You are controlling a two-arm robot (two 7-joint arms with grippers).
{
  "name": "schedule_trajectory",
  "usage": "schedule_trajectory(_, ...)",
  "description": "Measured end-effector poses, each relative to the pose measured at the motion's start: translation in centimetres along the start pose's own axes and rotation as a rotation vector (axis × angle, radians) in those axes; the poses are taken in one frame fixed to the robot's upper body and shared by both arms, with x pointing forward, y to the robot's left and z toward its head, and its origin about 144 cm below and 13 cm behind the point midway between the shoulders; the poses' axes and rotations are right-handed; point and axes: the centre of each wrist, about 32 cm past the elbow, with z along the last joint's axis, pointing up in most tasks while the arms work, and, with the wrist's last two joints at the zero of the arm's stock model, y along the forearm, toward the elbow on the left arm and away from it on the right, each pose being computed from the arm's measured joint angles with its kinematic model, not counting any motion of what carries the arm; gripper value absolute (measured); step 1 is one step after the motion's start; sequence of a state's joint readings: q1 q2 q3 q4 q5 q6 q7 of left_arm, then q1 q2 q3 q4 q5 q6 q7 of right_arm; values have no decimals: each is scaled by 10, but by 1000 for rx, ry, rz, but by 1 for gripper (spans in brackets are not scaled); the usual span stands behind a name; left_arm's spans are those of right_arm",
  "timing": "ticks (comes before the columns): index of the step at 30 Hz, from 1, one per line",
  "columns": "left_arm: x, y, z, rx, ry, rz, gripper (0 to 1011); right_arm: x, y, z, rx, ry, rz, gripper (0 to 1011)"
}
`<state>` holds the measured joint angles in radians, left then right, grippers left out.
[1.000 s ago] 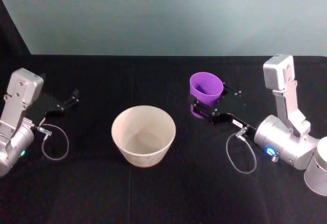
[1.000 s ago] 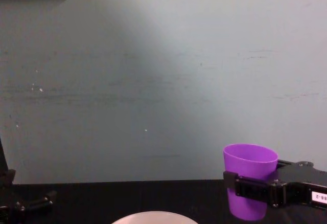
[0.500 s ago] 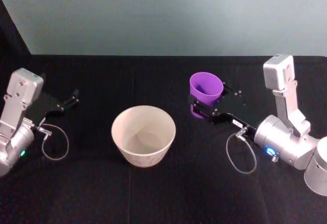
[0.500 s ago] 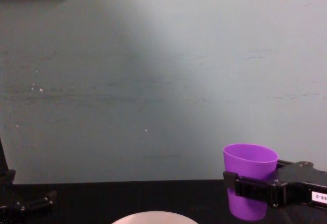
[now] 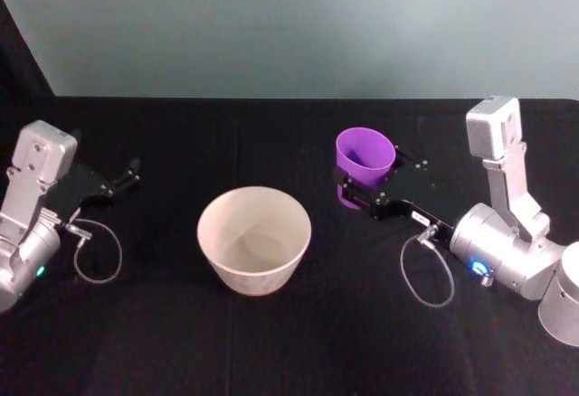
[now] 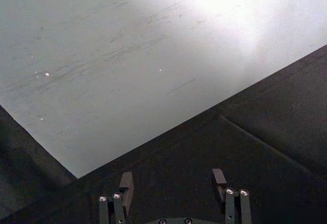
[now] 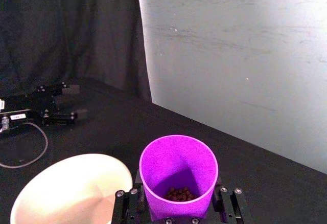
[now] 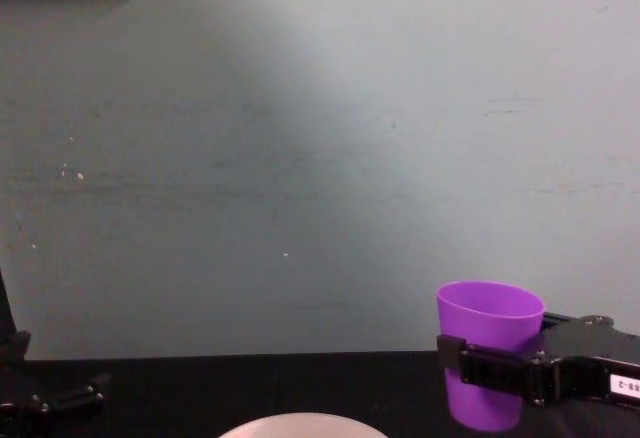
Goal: Pick up the cup and pour the mung beans from the cup into the bowl.
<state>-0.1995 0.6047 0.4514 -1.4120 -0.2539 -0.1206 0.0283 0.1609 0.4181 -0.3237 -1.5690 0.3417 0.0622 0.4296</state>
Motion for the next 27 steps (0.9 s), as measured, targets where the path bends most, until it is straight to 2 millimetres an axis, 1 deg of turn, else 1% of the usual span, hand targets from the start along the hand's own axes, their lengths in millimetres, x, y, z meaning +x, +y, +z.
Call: schedule_trajectory(27, 0, 0, 0, 0, 0, 0, 1000, 0, 0, 0, 0, 0, 0, 718)
